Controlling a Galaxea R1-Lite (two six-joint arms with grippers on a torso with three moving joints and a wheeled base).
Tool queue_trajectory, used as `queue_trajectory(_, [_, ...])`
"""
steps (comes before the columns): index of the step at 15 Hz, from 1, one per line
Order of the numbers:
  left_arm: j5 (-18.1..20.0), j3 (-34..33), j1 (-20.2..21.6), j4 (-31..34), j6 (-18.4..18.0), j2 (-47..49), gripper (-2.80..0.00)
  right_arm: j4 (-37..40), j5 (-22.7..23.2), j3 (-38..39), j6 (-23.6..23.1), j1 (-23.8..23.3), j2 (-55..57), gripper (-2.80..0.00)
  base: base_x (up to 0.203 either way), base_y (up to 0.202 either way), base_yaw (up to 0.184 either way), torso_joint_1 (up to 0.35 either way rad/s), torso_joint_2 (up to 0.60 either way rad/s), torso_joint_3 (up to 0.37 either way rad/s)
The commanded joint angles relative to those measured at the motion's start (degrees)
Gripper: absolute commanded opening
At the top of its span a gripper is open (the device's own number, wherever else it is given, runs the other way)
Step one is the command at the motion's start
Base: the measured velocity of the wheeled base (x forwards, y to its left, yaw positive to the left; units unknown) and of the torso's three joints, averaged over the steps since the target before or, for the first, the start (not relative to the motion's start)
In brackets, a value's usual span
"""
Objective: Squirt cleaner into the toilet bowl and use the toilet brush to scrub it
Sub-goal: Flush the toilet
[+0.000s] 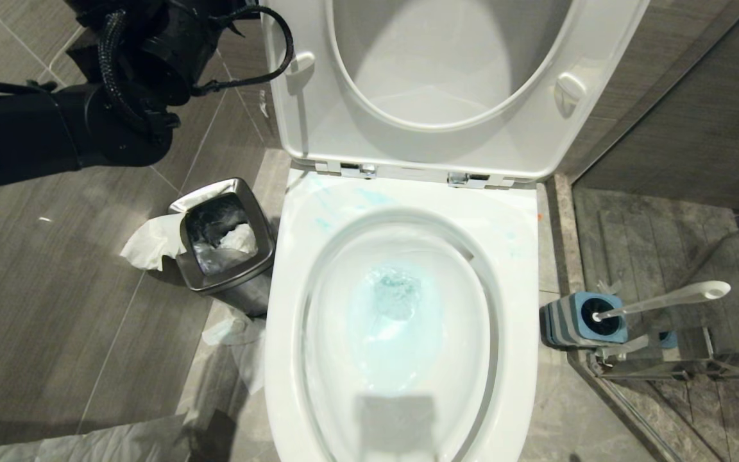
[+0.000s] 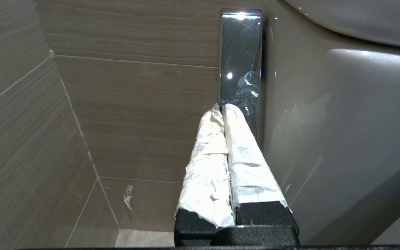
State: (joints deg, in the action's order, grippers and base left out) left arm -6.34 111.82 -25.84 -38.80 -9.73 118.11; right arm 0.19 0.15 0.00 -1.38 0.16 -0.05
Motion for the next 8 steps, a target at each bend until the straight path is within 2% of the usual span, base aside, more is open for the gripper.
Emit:
queue_trajectory(1, [0.0,0.0,0.0,-0.1,-0.3,0.3,-2.80,0.0,0.0,0.0,0.0,0.0,0.0,-2.80,0.000,0.000,0.000,0.000,0.00,0.000])
queue_trajectory(8, [0.2,0.0,0.0,1.2,-0.6,-2.0,-2.80,0.0,0.0,0.0,0.0,0.0,0.0,-2.80,0.000,0.000,0.000,0.000,0.00,0.000])
